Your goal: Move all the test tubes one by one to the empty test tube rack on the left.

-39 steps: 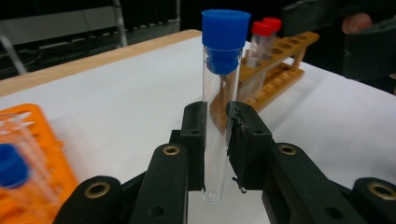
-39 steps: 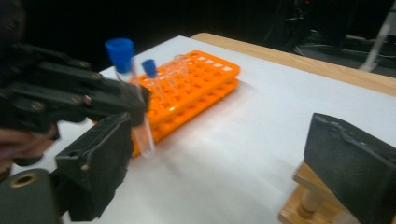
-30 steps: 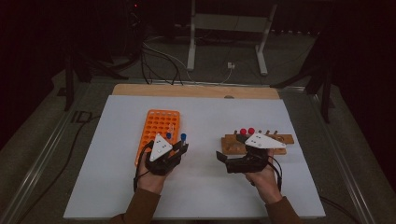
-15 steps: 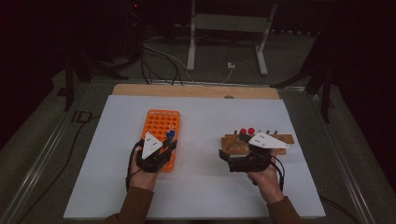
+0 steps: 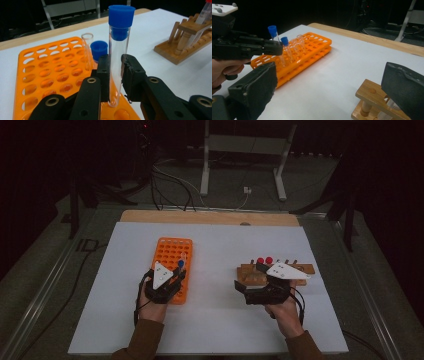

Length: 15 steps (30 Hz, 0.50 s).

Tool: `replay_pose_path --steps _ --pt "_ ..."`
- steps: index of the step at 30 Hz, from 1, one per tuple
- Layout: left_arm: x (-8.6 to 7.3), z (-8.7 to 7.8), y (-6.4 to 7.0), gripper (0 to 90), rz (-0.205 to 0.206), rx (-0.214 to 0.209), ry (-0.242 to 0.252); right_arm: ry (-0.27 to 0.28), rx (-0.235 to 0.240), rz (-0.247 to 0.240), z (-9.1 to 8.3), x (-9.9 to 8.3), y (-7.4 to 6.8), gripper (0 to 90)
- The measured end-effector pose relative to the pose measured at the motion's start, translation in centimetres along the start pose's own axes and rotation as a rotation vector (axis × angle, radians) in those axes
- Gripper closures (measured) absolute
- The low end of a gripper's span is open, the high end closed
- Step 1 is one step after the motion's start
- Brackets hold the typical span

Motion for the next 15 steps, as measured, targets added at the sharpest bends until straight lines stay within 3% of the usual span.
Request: replay_pose_path --steps 10,15 --pt "-1.5 0.6 0.1 77.5 0.004 0.013 -0.125 0.008 -0.006 0.007 -0.3 0.2 0.3 0.2" --pt "-1.8 0.8 0.1 77.7 0.007 0.014 -0.15 0.012 -0.007 0.008 -0.5 0.3 0.5 0.2"
Point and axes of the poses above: each handheld gripper's, and its own axes: z roughly forward along the jaws, x roughly out of its top, y roughly to its right, the point moved 5 cm from there along z, roughly forward along the jaws, and after that the axes turned 10 degrees about y, right-handed, at the moved point
